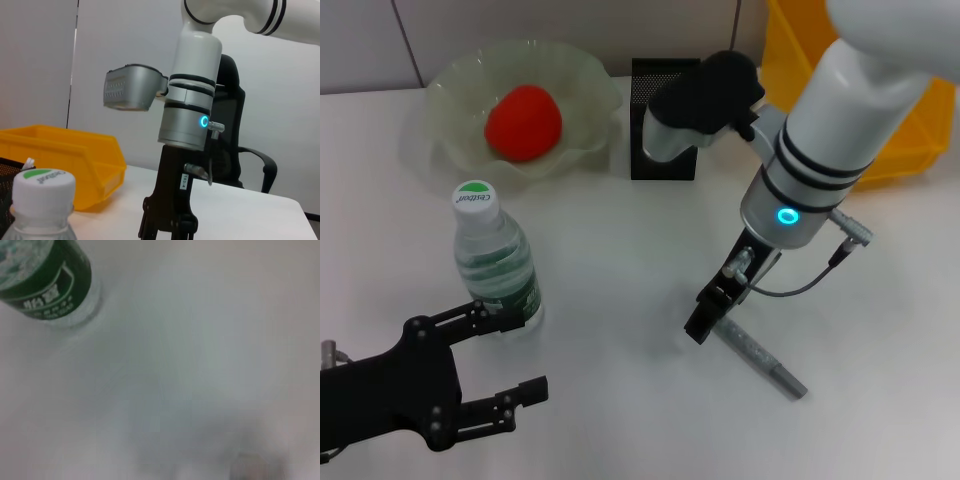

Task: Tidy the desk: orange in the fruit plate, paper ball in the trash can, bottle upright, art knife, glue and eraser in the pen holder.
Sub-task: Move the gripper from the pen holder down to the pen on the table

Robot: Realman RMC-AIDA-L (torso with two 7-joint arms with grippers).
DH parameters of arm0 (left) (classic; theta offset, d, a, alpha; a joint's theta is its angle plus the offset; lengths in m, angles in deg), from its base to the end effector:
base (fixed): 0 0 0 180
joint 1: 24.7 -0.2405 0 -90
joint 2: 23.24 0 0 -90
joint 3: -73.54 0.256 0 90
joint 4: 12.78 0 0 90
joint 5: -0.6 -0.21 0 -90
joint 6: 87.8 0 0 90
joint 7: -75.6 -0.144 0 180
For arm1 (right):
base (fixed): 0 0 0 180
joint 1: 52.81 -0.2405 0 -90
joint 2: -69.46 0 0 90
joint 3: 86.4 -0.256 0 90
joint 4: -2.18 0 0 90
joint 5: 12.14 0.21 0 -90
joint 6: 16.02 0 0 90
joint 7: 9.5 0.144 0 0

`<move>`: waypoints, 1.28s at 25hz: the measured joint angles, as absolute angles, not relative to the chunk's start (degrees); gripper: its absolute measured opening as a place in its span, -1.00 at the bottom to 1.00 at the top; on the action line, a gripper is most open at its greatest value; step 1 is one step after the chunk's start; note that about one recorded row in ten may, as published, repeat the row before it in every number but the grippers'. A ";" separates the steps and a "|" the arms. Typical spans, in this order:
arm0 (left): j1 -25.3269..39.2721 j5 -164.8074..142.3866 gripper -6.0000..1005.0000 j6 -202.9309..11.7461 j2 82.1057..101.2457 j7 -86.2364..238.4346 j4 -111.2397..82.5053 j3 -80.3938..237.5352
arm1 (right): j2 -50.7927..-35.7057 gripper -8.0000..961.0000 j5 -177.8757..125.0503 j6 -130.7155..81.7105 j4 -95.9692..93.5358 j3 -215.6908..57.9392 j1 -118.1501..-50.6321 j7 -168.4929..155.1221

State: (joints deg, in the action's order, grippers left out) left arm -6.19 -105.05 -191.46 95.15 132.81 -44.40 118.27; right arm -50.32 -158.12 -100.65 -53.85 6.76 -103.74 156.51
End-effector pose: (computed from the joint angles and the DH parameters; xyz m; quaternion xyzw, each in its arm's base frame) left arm -0.2878 0.2419 -0.0077 -0.9327 -0.1141 -0.3299 0.0906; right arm 0.1464 0.3617 -0.0728 -0.8759 0.3847 -0.2602 0.1310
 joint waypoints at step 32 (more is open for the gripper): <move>-7.03 -104.92 0.54 -191.69 95.14 131.94 -44.14 118.28 | -50.42 -0.12 -156.54 -98.54 -51.82 11.73 -105.22 159.87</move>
State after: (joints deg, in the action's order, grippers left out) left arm -7.03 -104.92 -191.69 95.14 131.94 -44.14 118.28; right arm -50.42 -156.54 -98.54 -51.82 11.73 -105.22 159.87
